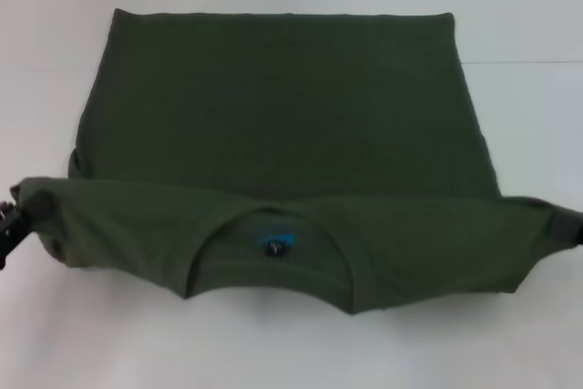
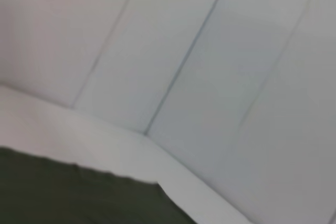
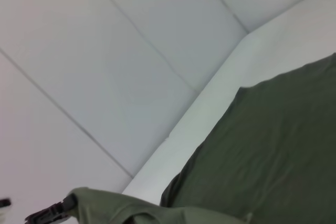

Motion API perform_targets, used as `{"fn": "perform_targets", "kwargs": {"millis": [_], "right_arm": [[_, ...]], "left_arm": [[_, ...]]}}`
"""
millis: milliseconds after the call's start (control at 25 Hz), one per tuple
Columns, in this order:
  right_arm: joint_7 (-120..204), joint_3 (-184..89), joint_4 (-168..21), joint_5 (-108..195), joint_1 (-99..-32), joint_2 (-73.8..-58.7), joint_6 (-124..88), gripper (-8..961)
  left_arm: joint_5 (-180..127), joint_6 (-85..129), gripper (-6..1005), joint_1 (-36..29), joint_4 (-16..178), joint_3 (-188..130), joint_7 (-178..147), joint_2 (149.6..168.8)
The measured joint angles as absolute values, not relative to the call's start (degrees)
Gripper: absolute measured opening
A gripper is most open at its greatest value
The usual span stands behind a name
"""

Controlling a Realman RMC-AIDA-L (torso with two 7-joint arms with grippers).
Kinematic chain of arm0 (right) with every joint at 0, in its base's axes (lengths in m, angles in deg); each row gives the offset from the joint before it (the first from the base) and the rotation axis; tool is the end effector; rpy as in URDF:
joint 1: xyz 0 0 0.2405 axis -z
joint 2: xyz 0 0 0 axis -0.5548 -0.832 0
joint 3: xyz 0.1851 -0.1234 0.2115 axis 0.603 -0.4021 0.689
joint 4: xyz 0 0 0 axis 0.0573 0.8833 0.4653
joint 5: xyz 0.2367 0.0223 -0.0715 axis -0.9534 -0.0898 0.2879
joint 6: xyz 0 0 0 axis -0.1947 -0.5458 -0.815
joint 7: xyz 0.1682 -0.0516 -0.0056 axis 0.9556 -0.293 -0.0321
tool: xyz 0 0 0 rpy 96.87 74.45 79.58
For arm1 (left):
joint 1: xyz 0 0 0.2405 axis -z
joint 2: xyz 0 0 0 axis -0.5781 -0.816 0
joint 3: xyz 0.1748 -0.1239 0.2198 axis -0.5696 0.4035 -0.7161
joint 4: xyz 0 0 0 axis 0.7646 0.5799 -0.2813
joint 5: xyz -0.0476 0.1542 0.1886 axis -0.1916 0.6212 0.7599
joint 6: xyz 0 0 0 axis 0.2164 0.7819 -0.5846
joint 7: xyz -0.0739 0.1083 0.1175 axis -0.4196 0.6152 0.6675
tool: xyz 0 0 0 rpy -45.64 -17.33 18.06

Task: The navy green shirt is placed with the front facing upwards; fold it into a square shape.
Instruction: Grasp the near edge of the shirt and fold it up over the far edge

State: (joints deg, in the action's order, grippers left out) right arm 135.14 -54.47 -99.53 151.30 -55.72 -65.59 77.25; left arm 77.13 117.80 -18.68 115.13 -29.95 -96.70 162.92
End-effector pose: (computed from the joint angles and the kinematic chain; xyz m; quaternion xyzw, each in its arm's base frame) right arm 0.3964 0.3176 0.0276 -0.8082 0.4527 0.3574 0.1190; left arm -0.4098 0.2893 0.0307 -0.7910 -0.3703 -0.4091 0.2641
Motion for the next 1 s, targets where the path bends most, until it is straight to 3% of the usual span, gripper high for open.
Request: {"fn": "perform_targets", "kwargs": {"millis": [200, 520, 1000], "right_arm": [[135.61, -53.28, -98.96, 150.19, -56.98, -66.4, 73.15, 29], [135.97, -52.89, -96.85, 146.68, -58.41, -66.4, 66.64, 29], [136.48, -52.85, -96.04, 144.55, -62.99, -67.26, 55.36, 29]], "left_arm": [[75.22, 113.98, 51, -16.97, 114.65, -29.91, -94.78, 164.59], [74.01, 107.7, 51, -13.47, 114.0, -29.98, -91.91, 166.96], [71.84, 98.0, 53, -7.87, 109.88, -30.4, -87.51, 167.49]]}}
